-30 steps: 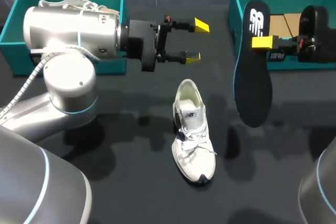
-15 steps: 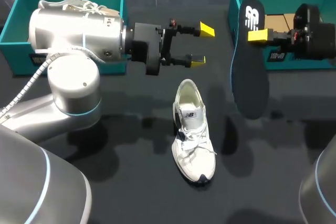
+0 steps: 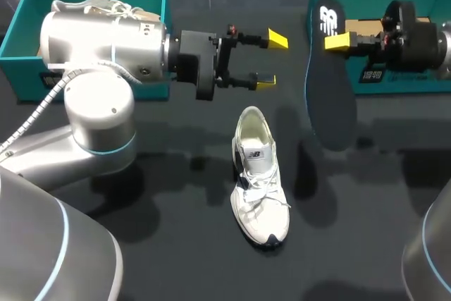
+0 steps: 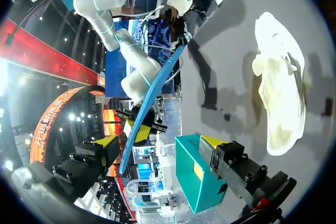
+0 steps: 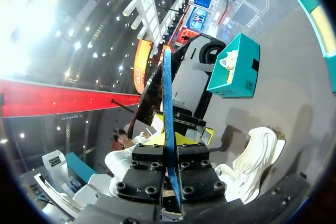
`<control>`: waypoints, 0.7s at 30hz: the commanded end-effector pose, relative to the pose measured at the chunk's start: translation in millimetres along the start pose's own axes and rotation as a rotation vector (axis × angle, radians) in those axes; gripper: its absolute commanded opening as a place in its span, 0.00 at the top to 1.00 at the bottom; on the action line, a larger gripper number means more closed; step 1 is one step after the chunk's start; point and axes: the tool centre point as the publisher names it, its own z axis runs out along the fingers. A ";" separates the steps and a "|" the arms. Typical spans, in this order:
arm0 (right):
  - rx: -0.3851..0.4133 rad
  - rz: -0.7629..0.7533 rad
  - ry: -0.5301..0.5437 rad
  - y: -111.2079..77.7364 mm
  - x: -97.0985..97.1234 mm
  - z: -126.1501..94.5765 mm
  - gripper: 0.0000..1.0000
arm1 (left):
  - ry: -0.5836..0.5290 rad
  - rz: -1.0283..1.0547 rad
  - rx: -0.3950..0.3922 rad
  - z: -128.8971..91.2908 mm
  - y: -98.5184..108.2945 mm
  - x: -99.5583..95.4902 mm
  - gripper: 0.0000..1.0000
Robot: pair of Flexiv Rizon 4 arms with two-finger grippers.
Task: Take the shoe out of the shoebox, open the shoe tongue, remove and reinsert the insole, then place the shoe into the shoebox
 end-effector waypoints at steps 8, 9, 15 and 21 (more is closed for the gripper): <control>0.015 0.169 -0.103 19.7 -25.9 11.9 1.00 | -0.007 -0.034 -0.021 14.1 -3.9 3.2 0.00; 0.015 0.179 -0.104 20.4 -28.5 13.4 1.00 | -0.009 -0.037 -0.017 15.2 -4.5 3.2 0.04; 0.014 0.223 -0.115 26.1 -42.7 20.9 1.00 | -0.014 -0.049 -0.015 21.4 -6.0 5.3 0.18; 0.028 0.266 -0.136 32.0 -52.3 29.4 1.00 | -0.031 -0.056 -0.030 24.3 -5.6 7.6 0.38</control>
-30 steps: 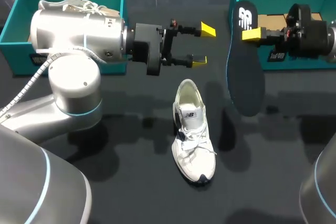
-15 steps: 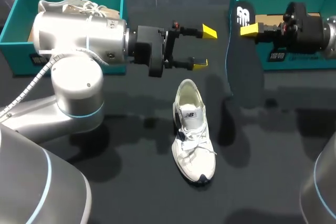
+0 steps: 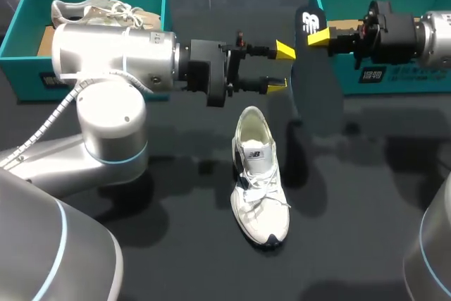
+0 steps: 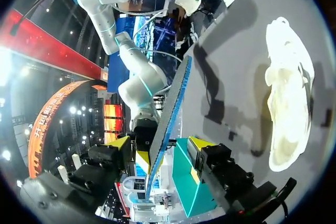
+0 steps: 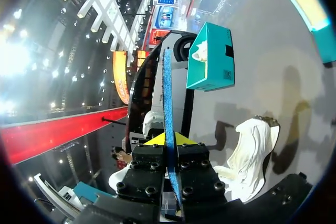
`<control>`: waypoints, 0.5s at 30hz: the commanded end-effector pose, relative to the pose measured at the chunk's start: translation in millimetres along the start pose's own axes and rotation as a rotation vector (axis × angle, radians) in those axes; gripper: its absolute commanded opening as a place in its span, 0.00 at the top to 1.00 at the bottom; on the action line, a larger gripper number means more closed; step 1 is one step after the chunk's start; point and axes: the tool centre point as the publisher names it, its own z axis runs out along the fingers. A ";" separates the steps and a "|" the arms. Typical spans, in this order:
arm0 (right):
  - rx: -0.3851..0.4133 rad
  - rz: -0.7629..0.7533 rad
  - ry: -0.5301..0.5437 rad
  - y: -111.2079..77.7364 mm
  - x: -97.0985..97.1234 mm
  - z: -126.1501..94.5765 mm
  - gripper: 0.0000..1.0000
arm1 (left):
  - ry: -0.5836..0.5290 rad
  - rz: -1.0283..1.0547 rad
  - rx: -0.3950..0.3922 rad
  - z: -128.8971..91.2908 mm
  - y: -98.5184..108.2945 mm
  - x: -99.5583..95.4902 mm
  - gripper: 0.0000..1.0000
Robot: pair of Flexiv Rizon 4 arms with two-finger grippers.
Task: Take the shoe out of the shoebox, open the shoe tongue, remove and reinsert the insole, then place the shoe into the shoebox
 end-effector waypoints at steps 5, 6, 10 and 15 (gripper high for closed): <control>0.028 0.033 0.004 9.8 -8.7 18.7 1.00 | -0.027 0.004 -0.030 9.9 2.9 4.5 0.53; 0.029 0.037 0.006 9.7 -9.6 20.4 1.00 | -0.029 0.003 -0.031 10.4 3.6 4.6 0.54; 0.035 0.047 0.015 9.2 -11.2 25.2 1.00 | -0.032 0.016 -0.045 13.4 6.5 5.2 0.58; 0.044 0.060 0.015 7.5 -13.8 27.7 1.00 | -0.043 0.024 -0.056 16.1 10.9 3.7 0.67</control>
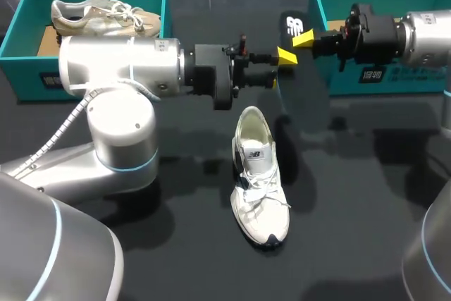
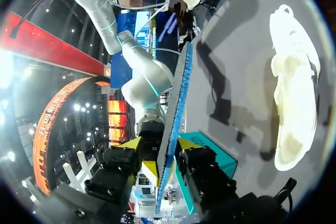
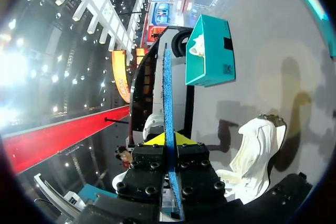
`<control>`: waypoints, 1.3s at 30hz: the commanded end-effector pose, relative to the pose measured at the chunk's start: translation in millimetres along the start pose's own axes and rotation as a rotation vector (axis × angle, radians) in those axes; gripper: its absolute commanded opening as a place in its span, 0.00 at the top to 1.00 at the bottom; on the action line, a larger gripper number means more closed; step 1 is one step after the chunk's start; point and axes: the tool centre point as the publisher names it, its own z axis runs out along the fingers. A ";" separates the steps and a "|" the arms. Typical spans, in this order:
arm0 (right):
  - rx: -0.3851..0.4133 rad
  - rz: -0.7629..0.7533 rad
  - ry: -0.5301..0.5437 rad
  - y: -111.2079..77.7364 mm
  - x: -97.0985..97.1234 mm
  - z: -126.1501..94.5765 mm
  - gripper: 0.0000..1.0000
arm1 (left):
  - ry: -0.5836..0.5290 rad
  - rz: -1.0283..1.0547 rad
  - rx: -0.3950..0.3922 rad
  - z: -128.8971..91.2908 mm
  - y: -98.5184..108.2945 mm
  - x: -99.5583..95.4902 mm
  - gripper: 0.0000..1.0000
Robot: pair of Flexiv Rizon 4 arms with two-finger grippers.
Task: Take the shoe out of the shoebox, open the shoe tongue, remove and reinsert the insole, then place the shoe into the shoebox
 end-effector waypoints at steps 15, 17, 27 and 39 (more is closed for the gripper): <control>0.005 0.006 0.005 3.3 -1.6 7.8 1.00 | 0.013 0.017 -0.018 13.2 10.4 6.1 0.85; 0.004 0.005 0.004 3.4 -1.5 7.8 1.00 | 0.016 0.015 -0.025 12.8 11.7 6.9 0.87; 0.003 0.006 0.006 4.1 -1.5 7.9 1.00 | 0.018 0.014 -0.031 15.6 11.4 9.3 1.00; -0.073 -0.074 0.052 -11.4 5.5 -13.5 0.00 | 0.030 -0.005 -0.038 -19.9 7.6 5.8 1.00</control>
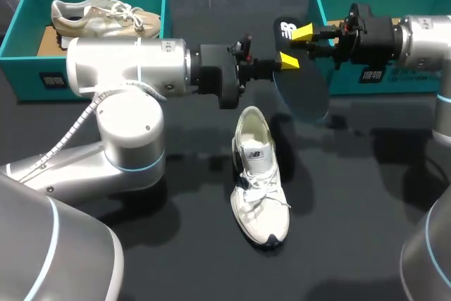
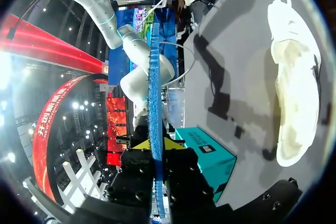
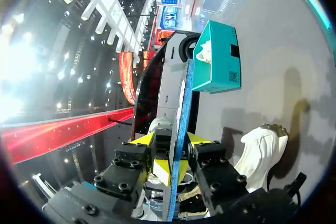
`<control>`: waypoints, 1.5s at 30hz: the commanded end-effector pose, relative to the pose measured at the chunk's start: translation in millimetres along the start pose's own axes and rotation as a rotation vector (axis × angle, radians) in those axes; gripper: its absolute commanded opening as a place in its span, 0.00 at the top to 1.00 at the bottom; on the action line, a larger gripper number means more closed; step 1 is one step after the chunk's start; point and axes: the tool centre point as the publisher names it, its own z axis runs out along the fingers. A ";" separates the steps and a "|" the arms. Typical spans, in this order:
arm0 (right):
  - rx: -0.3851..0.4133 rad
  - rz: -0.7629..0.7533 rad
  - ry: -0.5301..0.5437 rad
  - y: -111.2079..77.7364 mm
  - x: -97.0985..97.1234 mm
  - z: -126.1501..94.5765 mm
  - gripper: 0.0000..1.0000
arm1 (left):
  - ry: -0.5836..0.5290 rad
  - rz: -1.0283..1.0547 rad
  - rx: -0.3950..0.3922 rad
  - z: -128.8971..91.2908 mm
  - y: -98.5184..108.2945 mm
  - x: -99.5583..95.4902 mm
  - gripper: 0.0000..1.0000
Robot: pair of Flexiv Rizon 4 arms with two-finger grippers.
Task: Take the shoe out of the shoebox, open the shoe tongue, remove and reinsert the insole, then place the shoe into the shoebox
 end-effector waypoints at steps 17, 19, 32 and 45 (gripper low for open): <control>-0.034 -0.079 -0.022 -42.1 12.4 -45.2 0.00 | 0.041 -0.737 0.069 -93.7 -5.8 2.5 1.00; -0.034 -0.079 -0.022 -42.1 12.4 -45.2 0.00 | 0.071 -0.797 0.073 -95.2 -5.8 3.2 1.00; -0.034 -0.079 -0.022 -42.1 12.4 -45.2 0.00 | 0.093 -0.847 0.081 -93.2 -8.4 3.7 1.00; -0.034 -0.079 -0.022 -42.1 12.4 -45.2 0.00 | 0.124 -1.715 0.055 -88.9 -26.6 -23.8 1.00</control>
